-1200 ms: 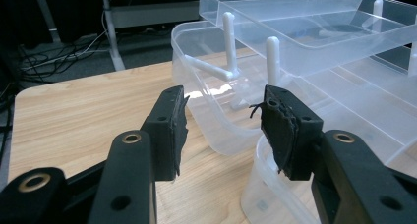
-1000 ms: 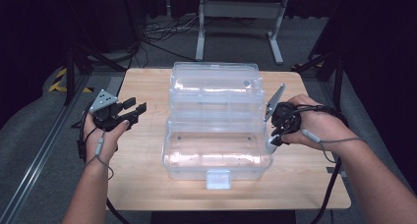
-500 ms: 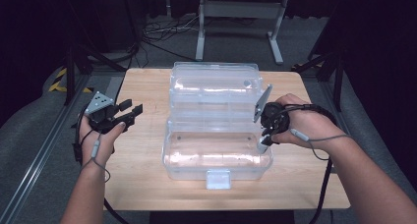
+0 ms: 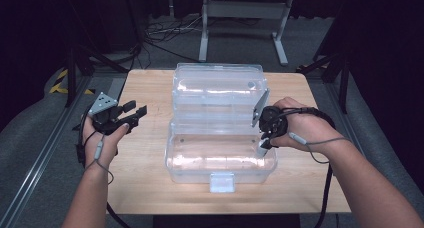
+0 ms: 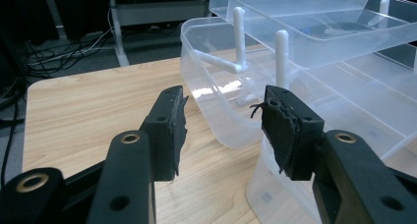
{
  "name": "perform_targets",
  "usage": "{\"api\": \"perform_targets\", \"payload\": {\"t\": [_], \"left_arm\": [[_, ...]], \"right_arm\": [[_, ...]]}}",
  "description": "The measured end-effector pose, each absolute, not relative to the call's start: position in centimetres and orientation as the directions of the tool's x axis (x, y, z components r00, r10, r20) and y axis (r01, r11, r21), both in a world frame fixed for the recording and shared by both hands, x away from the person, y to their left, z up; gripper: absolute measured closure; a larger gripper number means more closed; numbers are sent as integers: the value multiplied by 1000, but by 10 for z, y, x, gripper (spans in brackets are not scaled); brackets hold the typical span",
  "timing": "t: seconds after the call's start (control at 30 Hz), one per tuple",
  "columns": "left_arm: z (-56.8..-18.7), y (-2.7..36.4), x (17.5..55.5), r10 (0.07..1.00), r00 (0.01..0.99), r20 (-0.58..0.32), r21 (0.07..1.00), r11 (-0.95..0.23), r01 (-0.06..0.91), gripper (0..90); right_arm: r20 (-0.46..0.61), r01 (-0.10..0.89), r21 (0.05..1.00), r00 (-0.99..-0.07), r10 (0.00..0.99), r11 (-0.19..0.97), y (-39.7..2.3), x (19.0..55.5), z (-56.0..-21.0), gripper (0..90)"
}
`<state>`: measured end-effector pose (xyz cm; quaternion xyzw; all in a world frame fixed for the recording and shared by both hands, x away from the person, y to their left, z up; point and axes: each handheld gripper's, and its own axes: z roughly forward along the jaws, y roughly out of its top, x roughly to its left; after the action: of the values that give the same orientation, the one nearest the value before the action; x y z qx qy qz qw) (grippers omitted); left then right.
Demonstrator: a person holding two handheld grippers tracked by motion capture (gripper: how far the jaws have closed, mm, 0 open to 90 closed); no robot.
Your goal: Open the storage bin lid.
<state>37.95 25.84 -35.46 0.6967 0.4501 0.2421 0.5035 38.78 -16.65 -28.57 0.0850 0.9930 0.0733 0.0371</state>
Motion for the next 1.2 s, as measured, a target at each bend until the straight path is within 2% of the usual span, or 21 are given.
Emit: {"api": "perform_targets", "payload": {"t": [0.3,1.2], "left_arm": [[-356,257,381,869,479,-122,918,-85,388,513],[-355,259,381,870,477,-124,918,-82,389,512]], "right_arm": [[-52,172,107,-983,178,979,-165,390,-304,714],[10,159,53,-987,158,986,-152,396,-362,714]]}}
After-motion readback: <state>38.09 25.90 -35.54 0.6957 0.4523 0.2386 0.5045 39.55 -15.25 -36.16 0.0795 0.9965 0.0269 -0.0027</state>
